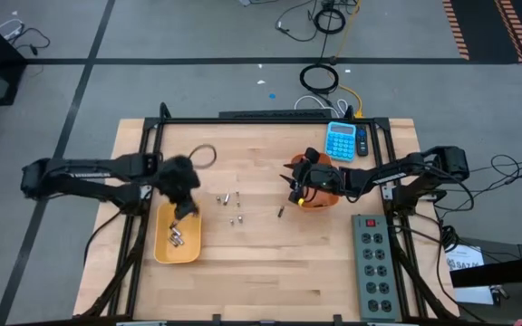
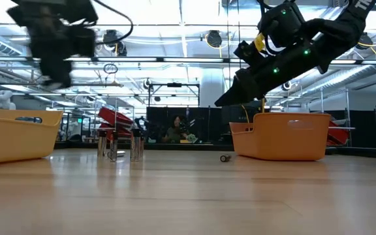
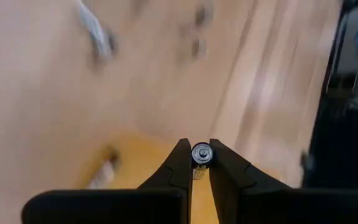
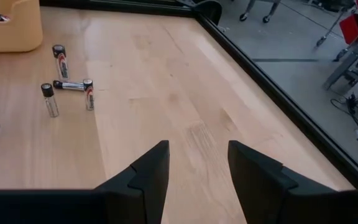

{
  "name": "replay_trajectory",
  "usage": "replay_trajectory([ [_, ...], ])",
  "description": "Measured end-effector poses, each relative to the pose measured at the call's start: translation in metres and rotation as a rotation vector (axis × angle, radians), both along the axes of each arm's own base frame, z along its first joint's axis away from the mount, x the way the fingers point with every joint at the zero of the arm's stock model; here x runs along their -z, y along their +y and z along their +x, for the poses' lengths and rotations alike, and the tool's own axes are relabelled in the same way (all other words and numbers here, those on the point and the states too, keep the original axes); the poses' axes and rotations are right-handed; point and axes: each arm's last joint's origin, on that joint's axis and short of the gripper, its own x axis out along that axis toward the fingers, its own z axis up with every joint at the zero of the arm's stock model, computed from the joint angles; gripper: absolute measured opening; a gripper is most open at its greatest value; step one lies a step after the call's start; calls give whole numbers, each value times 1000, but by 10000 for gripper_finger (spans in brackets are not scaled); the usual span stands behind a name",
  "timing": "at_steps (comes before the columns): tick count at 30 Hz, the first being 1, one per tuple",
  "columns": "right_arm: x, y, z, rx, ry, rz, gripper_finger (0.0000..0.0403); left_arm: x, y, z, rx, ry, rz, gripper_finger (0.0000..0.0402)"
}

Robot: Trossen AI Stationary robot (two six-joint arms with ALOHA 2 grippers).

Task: Sort batteries
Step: Put the silver black battery into the yellow bin

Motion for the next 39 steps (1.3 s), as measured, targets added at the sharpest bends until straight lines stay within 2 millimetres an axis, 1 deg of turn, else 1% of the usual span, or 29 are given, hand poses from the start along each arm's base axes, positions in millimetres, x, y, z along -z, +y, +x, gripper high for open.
replay_trajectory([
  [3, 0, 2, 0, -6, 2, 0, 155, 10, -16, -4, 6, 85, -48, 35],
  [5, 0, 3, 0, -12, 2, 0, 155, 17, -21, -6, -17, 138, -12, 39],
  [6, 0, 5, 0, -16, 1, 1, 155, 19, -23, -6, -36, 156, 12, 47],
  [10, 0, 9, 1, -33, 2, 1, 155, 25, -25, -8, -124, 225, 112, 104],
  [14, 0, 14, 1, -47, 5, 2, 155, 25, -27, -8, -127, 229, 99, 156],
  [16, 1, 15, 1, -49, 10, 10, 155, 22, -29, -7, -102, 223, 61, 171],
  [18, 2, 16, 1, -50, 19, 18, 155, 14, -31, -3, -86, 183, 42, 178],
  [20, 4, 18, 0, -50, 30, 27, 155, 3, -33, 5, -61, 85, 43, 180],
  [22, 3, 21, 0, -37, 29, 19, 155, -10, -35, 15, -27, -57, 63, 181],
  [25, 0, 32, 1, 2, 12, -63, 155, -22, -33, 29, -10, -280, 207, 181],
  [27, -3, 42, 1, 4, 4, -121, 155, -27, -30, 35, -55, -362, 347, 182],
  [28, -4, 46, 1, -6, -1, -130, 155, -28, -28, 37, -87, -375, 421, 182],
  [31, -4, 53, 1, -35, -5, -129, 155, -25, -22, 40, -181, -342, 610, 182],
  [33, -3, 56, 0, -46, 6, -130, 155, -20, -20, 43, -201, -304, 679, 182],
  [36, -1, 57, -2, -52, 14, -132, 155, -9, -18, 47, -133, -229, 701, 182],
  [39, 0, 57, -2, -53, 23, -134, 155, 7, -18, 50, -36, -116, 737, 183],
])
